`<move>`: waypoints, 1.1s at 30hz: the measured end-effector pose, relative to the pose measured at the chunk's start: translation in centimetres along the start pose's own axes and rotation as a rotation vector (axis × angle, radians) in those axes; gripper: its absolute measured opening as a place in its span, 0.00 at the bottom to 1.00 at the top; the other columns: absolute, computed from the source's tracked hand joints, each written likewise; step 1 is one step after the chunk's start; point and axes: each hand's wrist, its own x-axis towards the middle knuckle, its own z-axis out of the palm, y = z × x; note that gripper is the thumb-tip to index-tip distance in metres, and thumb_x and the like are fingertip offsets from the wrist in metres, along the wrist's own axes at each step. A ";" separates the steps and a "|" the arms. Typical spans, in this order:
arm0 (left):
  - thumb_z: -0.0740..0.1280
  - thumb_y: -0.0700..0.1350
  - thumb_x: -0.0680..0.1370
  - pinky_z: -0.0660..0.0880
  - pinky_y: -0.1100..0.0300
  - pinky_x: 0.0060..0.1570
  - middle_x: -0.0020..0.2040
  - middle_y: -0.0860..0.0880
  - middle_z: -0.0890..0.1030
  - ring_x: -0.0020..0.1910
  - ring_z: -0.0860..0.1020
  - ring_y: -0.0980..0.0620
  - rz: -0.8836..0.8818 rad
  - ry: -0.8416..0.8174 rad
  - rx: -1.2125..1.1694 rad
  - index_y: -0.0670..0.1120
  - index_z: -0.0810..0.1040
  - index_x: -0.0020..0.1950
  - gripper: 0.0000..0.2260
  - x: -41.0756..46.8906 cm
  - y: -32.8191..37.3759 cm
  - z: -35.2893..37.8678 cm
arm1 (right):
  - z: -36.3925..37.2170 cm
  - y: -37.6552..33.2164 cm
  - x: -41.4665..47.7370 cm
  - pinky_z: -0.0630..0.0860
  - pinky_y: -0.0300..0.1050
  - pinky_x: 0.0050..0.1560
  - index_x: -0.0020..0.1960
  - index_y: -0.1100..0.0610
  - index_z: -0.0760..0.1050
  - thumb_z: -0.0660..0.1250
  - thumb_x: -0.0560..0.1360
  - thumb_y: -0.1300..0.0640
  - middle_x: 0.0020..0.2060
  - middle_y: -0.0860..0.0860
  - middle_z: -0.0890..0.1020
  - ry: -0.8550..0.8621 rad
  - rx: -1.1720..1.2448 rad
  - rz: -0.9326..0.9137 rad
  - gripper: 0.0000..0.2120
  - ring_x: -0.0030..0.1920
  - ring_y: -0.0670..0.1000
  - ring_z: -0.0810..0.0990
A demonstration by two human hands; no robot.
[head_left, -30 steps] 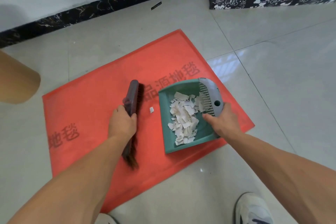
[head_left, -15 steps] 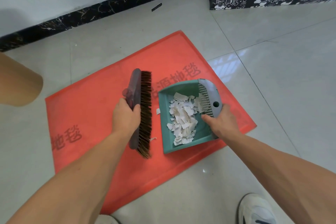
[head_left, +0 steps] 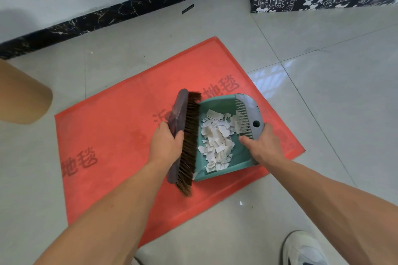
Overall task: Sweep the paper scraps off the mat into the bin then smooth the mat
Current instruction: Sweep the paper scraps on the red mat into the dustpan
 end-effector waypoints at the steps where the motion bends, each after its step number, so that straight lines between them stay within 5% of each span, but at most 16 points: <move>1: 0.66 0.47 0.76 0.69 0.52 0.46 0.49 0.41 0.78 0.50 0.75 0.39 0.004 0.039 -0.014 0.41 0.71 0.51 0.11 0.2 0.1 -0.3 | 0.0 0.0 0.0 0.72 0.44 0.34 0.58 0.55 0.64 0.74 0.71 0.49 0.46 0.50 0.76 0.000 -0.001 -0.002 0.24 0.44 0.53 0.77; 6: 0.66 0.45 0.76 0.69 0.49 0.50 0.52 0.37 0.76 0.53 0.74 0.37 -0.032 0.167 0.017 0.38 0.71 0.52 0.12 1.8 -0.9 -2.3 | -0.1 0.0 -0.1 0.71 0.46 0.41 0.59 0.56 0.65 0.74 0.71 0.49 0.48 0.51 0.76 0.002 -0.012 -0.006 0.25 0.46 0.54 0.76; 12: 0.66 0.44 0.76 0.68 0.47 0.55 0.57 0.33 0.74 0.57 0.72 0.33 -0.095 0.014 0.238 0.35 0.69 0.56 0.16 0.1 -3.2 -1.5 | 0.0 0.1 -0.1 0.69 0.45 0.35 0.58 0.55 0.64 0.74 0.71 0.49 0.48 0.51 0.76 -0.010 -0.013 -0.001 0.24 0.45 0.54 0.76; 17: 0.67 0.47 0.76 0.69 0.51 0.52 0.56 0.38 0.75 0.56 0.73 0.38 -0.118 -0.037 0.043 0.38 0.70 0.57 0.16 -1.4 -0.8 0.9 | 0.1 0.1 -0.2 0.72 0.46 0.39 0.56 0.54 0.63 0.74 0.71 0.50 0.47 0.50 0.75 0.008 -0.010 -0.005 0.23 0.46 0.54 0.77; 27: 0.65 0.47 0.77 0.68 0.52 0.47 0.54 0.39 0.76 0.54 0.74 0.38 -0.116 -0.003 0.011 0.38 0.70 0.55 0.13 0.3 -0.8 0.4 | -2.0 -0.9 0.3 0.69 0.40 0.28 0.62 0.54 0.65 0.73 0.71 0.51 0.47 0.49 0.75 0.088 -0.051 -0.050 0.25 0.42 0.51 0.75; 33: 0.66 0.48 0.76 0.71 0.53 0.50 0.54 0.42 0.79 0.54 0.77 0.40 -0.250 -0.020 -0.239 0.41 0.72 0.57 0.14 -0.1 2.0 1.7 | -1.4 -0.9 0.1 0.75 0.48 0.42 0.63 0.56 0.66 0.74 0.70 0.50 0.50 0.50 0.76 0.092 -0.043 -0.041 0.27 0.46 0.54 0.76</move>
